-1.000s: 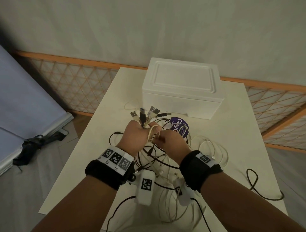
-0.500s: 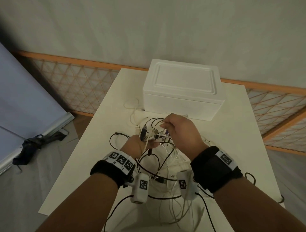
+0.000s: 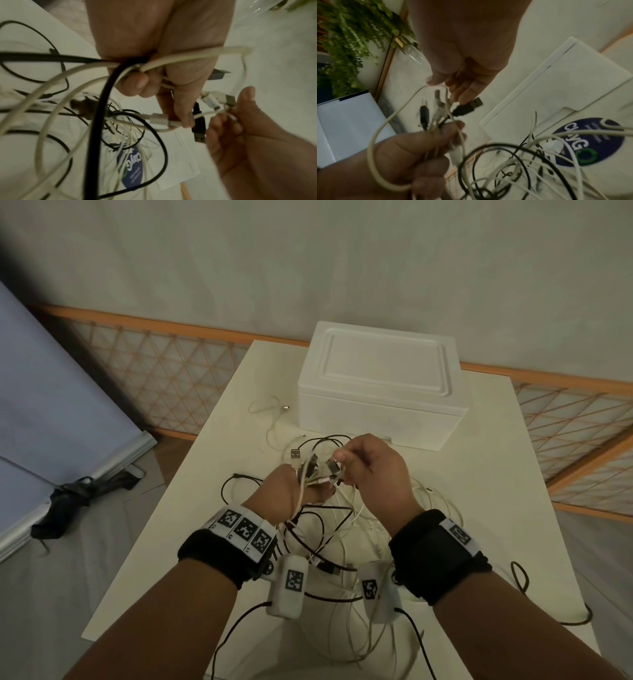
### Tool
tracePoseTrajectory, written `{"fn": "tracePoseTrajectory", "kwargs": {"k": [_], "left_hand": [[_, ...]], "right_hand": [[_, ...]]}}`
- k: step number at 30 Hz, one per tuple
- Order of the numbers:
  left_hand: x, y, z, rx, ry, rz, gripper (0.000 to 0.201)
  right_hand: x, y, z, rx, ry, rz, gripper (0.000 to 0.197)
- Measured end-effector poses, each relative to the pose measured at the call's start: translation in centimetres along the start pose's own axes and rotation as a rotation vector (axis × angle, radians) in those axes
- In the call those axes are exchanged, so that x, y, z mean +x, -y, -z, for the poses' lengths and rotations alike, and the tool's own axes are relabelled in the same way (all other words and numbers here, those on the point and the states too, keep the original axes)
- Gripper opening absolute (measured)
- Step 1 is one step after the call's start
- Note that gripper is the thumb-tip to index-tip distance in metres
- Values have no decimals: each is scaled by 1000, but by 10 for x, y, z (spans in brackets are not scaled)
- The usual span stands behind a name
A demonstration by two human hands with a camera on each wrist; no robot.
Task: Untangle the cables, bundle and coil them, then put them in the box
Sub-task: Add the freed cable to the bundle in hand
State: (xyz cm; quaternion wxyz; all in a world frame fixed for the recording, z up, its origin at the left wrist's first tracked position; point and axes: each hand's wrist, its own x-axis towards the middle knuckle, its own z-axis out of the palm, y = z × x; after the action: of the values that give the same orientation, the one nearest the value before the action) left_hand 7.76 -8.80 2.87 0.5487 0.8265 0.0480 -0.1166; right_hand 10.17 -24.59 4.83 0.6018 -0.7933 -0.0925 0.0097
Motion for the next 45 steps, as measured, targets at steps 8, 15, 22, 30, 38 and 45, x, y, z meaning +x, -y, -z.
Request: {"fn": "tracePoseTrajectory", "kwargs": {"k": [8, 15, 22, 30, 38, 45], "left_hand": [[-11, -24, 2, -582, -185, 15, 7], [-11, -14, 0, -638, -168, 37, 5], [-4, 7, 10, -207, 77, 225, 30], [-11, 4, -2, 67, 192, 113, 7], [-8, -7, -1, -425, -56, 40, 17], [-10, -12, 1, -670, -124, 33, 14]], "right_hand": [[-6, -28, -7, -233, 444, -86, 8], [-6, -24, -10, -281, 349, 62, 18], [-11, -13, -3, -233, 210, 89, 15], [0, 7, 9, 128, 22, 45, 21], [-6, -14, -3, 194, 18, -99, 19], [-11, -29, -5, 679, 474, -539, 33]]}}
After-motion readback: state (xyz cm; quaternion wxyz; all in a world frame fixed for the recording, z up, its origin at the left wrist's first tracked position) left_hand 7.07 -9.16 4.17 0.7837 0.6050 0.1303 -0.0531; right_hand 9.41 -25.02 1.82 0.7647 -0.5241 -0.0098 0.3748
